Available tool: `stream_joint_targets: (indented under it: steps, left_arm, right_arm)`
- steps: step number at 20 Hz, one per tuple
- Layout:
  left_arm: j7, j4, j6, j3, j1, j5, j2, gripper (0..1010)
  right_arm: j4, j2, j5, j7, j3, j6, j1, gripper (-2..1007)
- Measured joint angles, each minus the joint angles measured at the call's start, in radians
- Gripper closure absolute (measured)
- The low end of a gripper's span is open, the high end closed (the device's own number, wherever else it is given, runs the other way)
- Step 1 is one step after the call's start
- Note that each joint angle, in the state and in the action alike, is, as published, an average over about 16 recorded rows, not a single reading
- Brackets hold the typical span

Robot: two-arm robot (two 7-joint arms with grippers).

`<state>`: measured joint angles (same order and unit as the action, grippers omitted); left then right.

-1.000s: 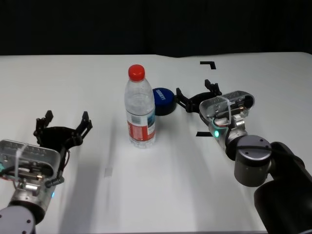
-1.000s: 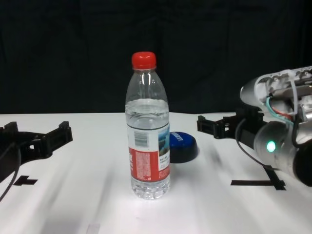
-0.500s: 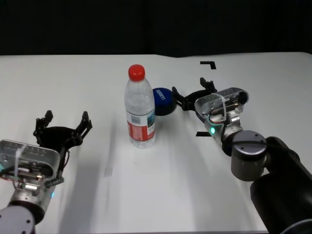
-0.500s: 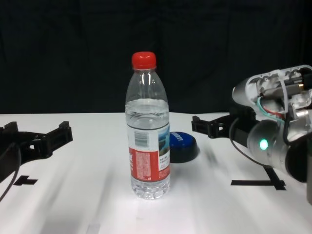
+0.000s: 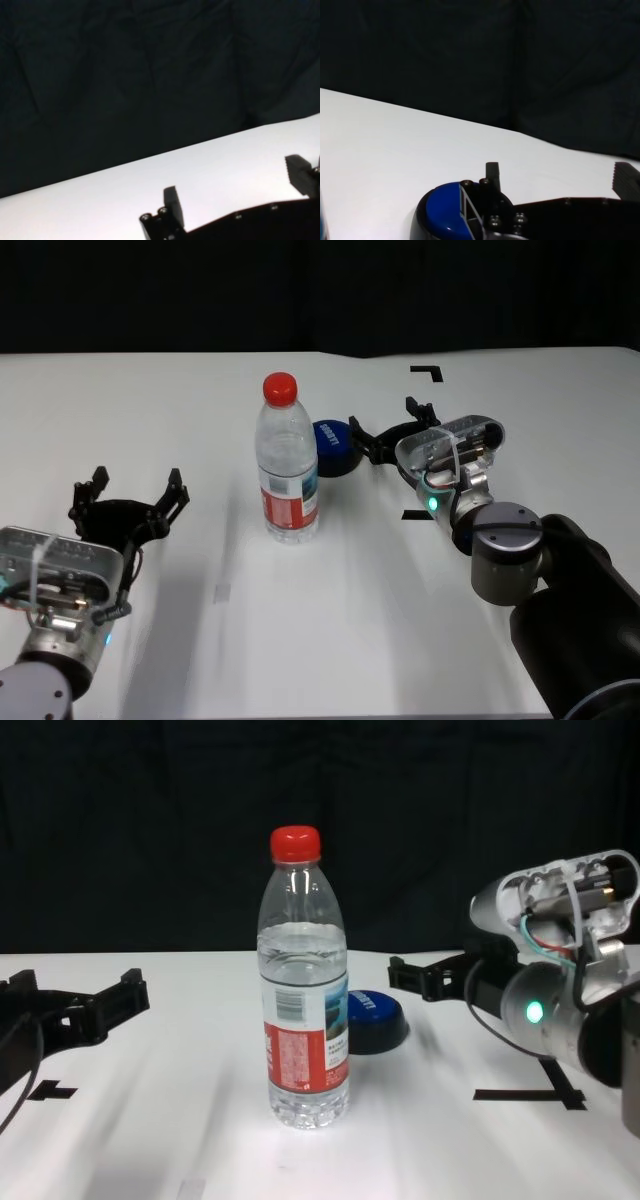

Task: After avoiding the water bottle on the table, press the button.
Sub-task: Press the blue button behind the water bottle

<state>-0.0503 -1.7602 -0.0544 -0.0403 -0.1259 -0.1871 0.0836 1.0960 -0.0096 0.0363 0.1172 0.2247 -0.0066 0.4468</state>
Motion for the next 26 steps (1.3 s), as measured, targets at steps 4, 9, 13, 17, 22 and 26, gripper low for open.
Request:
stream_joint_targets:
  steps: [4, 9, 13, 17, 22, 26]
  left_arm:
    - [0.000, 0.000, 0.000, 0.000, 0.000, 0.000, 0.000, 7]
    - [0.000, 0.000, 0.000, 0.000, 0.000, 0.000, 0.000, 7]
    - [0.000, 0.000, 0.000, 0.000, 0.000, 0.000, 0.000, 7]
    - [0.000, 0.000, 0.000, 0.000, 0.000, 0.000, 0.000, 7]
    - [0.000, 0.000, 0.000, 0.000, 0.000, 0.000, 0.000, 7]
    - [0.000, 0.000, 0.000, 0.000, 0.000, 0.000, 0.000, 7]
  right_arm:
    - [-0.014, -0.001, 0.000, 0.002, 0.002, -0.003, 0.011, 2]
    - [-0.036, -0.004, -0.001, 0.003, 0.004, -0.011, 0.027, 2]
    - [-0.056, -0.006, -0.002, 0.004, 0.005, -0.018, 0.041, 2]
    - [-0.074, -0.008, -0.004, 0.004, 0.006, -0.025, 0.053, 2]
    - [-0.094, -0.011, -0.005, 0.004, 0.006, -0.032, 0.067, 2]
    - [-0.107, -0.014, -0.005, 0.002, 0.006, -0.035, 0.075, 3]
